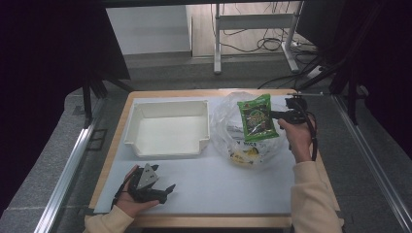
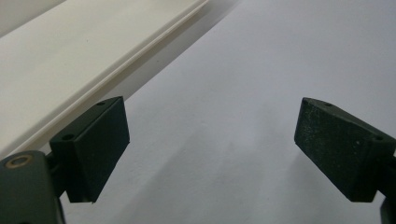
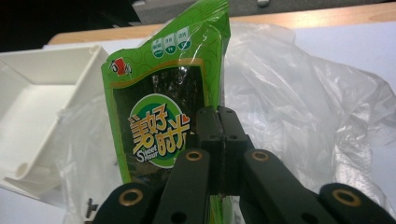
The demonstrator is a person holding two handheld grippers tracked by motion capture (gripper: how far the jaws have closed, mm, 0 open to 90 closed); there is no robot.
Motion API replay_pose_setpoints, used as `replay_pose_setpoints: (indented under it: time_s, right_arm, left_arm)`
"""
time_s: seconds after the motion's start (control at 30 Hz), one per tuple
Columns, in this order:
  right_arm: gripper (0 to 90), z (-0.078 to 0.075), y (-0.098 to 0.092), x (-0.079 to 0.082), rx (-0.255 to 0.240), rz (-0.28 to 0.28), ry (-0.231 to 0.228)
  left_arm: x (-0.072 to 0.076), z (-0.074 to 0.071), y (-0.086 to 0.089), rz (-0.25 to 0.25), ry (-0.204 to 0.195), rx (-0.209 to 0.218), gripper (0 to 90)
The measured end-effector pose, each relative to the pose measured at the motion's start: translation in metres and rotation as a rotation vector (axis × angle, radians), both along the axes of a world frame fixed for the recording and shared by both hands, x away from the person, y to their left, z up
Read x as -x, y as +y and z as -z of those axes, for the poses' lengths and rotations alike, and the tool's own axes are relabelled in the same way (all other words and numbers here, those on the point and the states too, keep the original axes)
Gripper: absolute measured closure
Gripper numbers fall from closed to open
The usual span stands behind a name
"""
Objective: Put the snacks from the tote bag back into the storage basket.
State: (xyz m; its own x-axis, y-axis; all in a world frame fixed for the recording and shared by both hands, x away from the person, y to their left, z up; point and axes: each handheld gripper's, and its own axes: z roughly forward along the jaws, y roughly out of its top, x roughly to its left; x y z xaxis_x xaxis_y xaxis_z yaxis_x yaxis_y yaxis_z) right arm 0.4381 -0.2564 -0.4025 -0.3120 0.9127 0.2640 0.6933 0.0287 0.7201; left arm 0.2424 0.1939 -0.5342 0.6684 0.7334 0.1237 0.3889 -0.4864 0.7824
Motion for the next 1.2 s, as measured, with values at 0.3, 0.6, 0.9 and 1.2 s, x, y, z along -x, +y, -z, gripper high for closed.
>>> replay_pose_setpoints:
  time_s: [0.3,0.6,0.9,1.2]
  right_arm:
    - [90.0,-0.01,0.003,0.005,-0.039,-0.033,-0.044]
    - [90.0,-0.016,0.007,0.007,-0.062,-0.048,-0.064]
    - [90.0,-0.021,0.012,0.009,-0.079,-0.066,-0.08]
    - [90.0,-0.019,0.021,0.007,-0.099,-0.086,-0.078]
  left_arm:
    - [0.0,0.0,0.0,0.001,0.001,-0.002,10.2]
    - [0.0,0.0,0.0,0.0,0.002,-0.003,10.2]
    - [0.0,0.0,0.0,-0.002,0.003,-0.004,10.2]
    - [0.0,0.0,0.0,-0.002,0.004,-0.003,10.1]
